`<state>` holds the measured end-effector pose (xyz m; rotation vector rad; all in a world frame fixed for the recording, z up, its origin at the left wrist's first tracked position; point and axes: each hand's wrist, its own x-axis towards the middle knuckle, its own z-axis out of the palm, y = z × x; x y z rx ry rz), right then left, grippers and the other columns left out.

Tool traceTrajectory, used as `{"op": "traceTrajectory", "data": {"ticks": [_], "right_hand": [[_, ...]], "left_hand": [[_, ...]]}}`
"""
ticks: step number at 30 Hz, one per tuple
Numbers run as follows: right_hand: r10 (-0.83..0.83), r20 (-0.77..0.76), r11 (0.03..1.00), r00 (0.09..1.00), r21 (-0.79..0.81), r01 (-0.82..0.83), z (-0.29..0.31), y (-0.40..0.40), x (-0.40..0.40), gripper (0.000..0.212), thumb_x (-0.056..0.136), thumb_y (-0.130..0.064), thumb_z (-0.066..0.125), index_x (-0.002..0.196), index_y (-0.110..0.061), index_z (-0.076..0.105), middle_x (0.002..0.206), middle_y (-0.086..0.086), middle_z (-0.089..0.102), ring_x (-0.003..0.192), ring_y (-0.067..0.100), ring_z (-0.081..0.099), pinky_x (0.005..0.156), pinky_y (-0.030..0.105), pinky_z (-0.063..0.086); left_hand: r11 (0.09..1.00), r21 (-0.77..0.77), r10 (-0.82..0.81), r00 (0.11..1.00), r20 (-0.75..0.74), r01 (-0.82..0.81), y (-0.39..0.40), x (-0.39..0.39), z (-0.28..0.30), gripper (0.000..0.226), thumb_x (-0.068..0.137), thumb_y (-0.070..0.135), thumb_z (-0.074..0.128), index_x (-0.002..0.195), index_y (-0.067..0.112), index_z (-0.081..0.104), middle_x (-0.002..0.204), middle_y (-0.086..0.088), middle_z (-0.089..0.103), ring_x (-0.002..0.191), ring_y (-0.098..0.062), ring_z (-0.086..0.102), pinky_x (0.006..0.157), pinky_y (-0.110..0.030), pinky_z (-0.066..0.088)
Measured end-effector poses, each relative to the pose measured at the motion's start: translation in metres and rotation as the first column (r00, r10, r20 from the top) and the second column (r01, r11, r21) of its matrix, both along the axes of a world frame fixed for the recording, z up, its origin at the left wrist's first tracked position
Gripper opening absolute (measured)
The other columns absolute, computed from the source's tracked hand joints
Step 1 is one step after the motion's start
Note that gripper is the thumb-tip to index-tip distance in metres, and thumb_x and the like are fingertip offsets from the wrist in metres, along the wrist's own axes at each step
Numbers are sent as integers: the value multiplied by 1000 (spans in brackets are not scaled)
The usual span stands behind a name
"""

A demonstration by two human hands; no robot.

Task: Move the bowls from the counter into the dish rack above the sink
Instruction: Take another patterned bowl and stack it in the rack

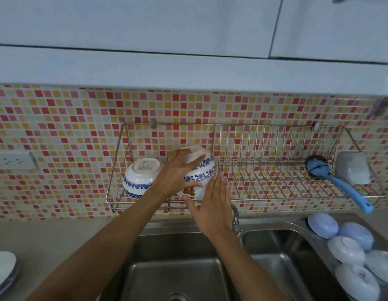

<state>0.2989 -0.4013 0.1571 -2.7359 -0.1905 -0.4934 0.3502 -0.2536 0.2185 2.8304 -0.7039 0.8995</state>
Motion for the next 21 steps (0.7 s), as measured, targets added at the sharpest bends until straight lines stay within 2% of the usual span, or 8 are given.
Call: {"op": "traceTrajectory", "data": {"ticks": [4, 7, 15, 19, 21], "right_hand": [[0, -7, 1000, 1000, 1, 0, 0, -1, 0, 105, 79, -81, 3, 151, -6, -14, 161, 13, -15, 149, 24, -14, 117, 35, -14], [-9, -17, 1000, 1000, 4, 9, -1, 0, 1, 109, 75, -83, -3, 151, -5, -13, 161, 13, -13, 149, 24, -13, 118, 36, -12], [-11, -27, 1000, 1000, -1, 11, 1, 1, -1, 104, 82, -79, 9, 150, -4, -14, 160, 14, -17, 148, 25, -17, 118, 36, -14], [1, -18, 1000, 1000, 25, -1, 0, 0, 0, 104, 83, -79, 13, 150, -4, -15, 160, 14, -17, 148, 25, -18, 119, 36, -14], [19, -29, 998, 999, 52, -18, -1, 0, 1, 106, 82, -80, 17, 151, -5, -15, 160, 13, -17, 148, 24, -18, 118, 35, -15]], "left_hand": [[1000, 25, -4, 999, -35, 5, 1, 4, -8, 86, 63, 63, 70, 138, 28, 46, 129, -17, 51, 118, -32, 42, 89, -47, 50], [1000, -14, -9, 997, -72, 8, -2, 6, -14, 85, 66, 62, 69, 140, 31, 42, 133, -16, 47, 122, -33, 42, 93, -46, 49], [993, -112, -53, 982, -182, 33, 0, 7, -18, 79, 75, 57, 66, 144, 37, 32, 146, -7, 32, 134, -27, 25, 106, -44, 37], [978, -195, -122, 965, -232, 77, 8, 5, -21, 77, 79, 44, 69, 144, 38, 31, 149, -1, 28, 137, -22, 19, 110, -40, 30], [976, -203, -134, 956, -261, 82, 10, 3, -23, 82, 78, 37, 72, 146, 35, 26, 151, 0, 25, 140, -22, 16, 113, -40, 26]]}}
